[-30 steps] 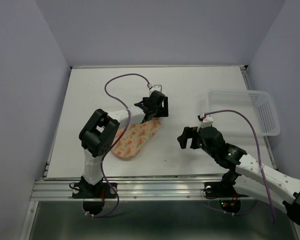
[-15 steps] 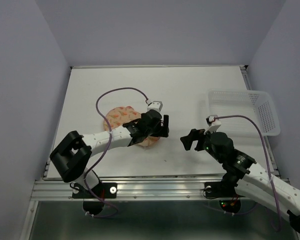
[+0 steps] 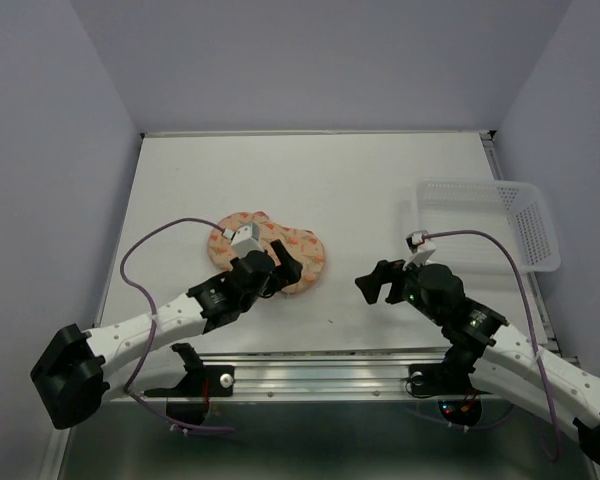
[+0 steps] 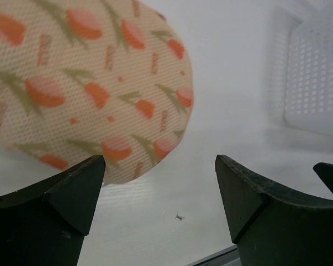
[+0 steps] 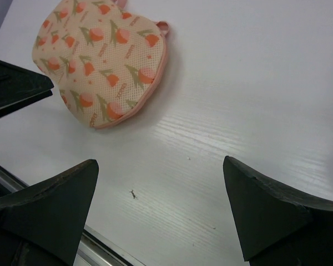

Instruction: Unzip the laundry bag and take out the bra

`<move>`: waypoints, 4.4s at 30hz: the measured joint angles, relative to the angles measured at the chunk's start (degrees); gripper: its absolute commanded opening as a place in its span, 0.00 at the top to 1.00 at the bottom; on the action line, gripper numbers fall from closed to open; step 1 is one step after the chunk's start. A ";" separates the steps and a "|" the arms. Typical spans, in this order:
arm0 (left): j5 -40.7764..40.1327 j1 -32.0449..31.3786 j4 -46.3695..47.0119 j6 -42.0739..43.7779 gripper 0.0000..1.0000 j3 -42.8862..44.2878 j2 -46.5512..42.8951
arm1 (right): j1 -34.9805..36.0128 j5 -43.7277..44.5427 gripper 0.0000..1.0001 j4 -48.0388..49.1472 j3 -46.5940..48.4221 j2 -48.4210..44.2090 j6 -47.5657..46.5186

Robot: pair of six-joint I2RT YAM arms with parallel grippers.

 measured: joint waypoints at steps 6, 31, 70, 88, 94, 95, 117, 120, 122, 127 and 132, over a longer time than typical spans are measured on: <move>-0.76 0.20 -2.47 -12.17 0.07 -13.97 -13.57 | 0.00 -3.82 0.00 1.68 -0.37 3.39 -0.22; 4.92 15.23 23.26 -22.27 0.15 -26.32 -3.93 | 0.00 -15.04 0.00 6.36 -1.07 5.95 -2.27; 6.03 11.37 28.00 -29.16 1.00 -14.93 5.38 | 12.00 -7.82 0.46 41.86 -2.91 35.74 1.79; 4.81 9.27 21.84 -33.79 1.00 -9.16 11.10 | 15.52 9.22 0.50 54.38 -0.42 50.42 0.63; 4.81 9.05 20.09 -35.06 1.00 -7.37 12.39 | 15.91 11.30 0.50 56.46 0.79 52.11 -0.13; 4.81 9.05 19.93 -35.15 1.00 -7.15 12.48 | 15.93 11.63 0.50 56.57 1.01 52.39 -0.26; 3.54 8.66 17.55 -36.00 1.00 -6.16 12.57 | 15.91 17.29 0.77 59.54 3.39 57.33 -3.87; 3.56 8.52 17.53 -36.00 1.00 -6.16 12.57 | 15.93 17.46 0.93 59.54 3.45 57.57 -4.33; 3.58 8.35 17.55 -36.02 1.00 -6.16 12.57 | 15.93 17.46 0.99 59.56 3.45 57.55 -4.52; 3.63 8.28 17.57 -36.17 1.00 -6.16 12.50 | 15.93 17.40 0.99 58.66 3.30 56.24 -4.48; 3.76 8.07 17.62 -36.11 1.00 -6.16 11.87 | 15.93 17.46 0.99 56.57 1.95 51.21 -4.31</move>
